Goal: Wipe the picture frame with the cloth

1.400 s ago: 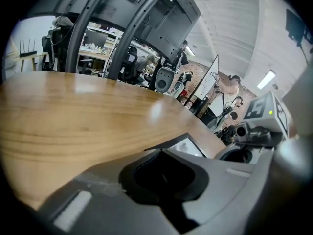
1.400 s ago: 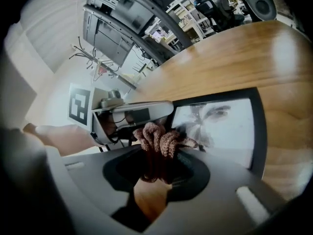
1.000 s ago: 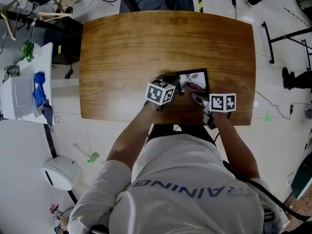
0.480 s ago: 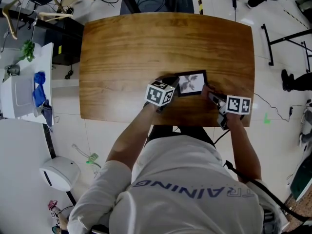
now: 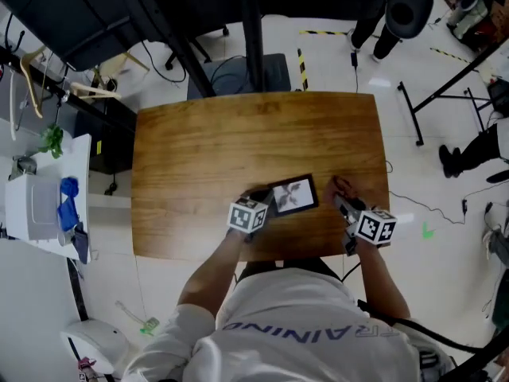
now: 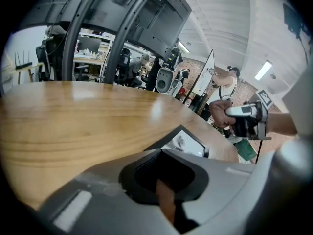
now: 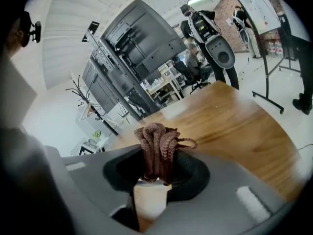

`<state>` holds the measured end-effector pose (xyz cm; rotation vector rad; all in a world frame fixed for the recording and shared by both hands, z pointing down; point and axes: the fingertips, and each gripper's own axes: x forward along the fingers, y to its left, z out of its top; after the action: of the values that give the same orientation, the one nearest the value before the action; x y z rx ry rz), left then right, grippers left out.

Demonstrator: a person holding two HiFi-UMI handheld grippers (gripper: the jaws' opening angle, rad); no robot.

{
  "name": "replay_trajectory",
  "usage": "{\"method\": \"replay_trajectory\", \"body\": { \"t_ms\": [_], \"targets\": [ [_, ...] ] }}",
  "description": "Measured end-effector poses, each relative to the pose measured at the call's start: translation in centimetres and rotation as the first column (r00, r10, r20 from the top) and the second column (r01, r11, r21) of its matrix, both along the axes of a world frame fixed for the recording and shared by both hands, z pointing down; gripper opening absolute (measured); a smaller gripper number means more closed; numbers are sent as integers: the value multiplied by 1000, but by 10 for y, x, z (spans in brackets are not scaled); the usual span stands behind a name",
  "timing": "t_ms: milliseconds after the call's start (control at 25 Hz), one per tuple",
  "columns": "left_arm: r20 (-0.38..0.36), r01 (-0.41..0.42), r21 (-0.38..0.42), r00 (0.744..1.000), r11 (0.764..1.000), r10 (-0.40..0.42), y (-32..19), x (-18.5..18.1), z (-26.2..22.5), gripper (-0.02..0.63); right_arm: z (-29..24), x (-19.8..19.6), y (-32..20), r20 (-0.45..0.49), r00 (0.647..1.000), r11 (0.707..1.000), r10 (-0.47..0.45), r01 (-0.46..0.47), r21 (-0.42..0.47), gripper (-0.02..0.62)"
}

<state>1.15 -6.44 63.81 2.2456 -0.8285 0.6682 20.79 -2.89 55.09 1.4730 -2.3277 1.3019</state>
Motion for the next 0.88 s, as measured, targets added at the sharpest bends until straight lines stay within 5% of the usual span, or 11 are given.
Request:
{"method": "replay_trajectory", "body": {
  "t_ms": [200, 400, 640, 760, 880],
  "targets": [
    [-114, 118, 194, 989, 974, -97, -10, -16, -98, 5, -82, 25, -24, -78, 994, 968, 71, -50, 245, 124],
    [-214, 225, 456, 967, 861, -139, -31, -31, -232, 5, -181, 54, -39, -107, 979, 868, 173, -101, 487, 124],
    [-253, 314, 596, 947, 739, -199, -34, -58, -307, 5, -215, 45, -44, -141, 977, 839, 160, -59, 542, 123],
    [-261, 340, 610, 939, 715, -224, -31, -66, -316, 5, -219, 35, -45, -145, 981, 834, 132, -31, 552, 123],
    [-253, 341, 606, 939, 718, -232, -28, -63, -314, 5, -222, 31, -45, -150, 983, 832, 106, -5, 554, 123]
  ]
}}
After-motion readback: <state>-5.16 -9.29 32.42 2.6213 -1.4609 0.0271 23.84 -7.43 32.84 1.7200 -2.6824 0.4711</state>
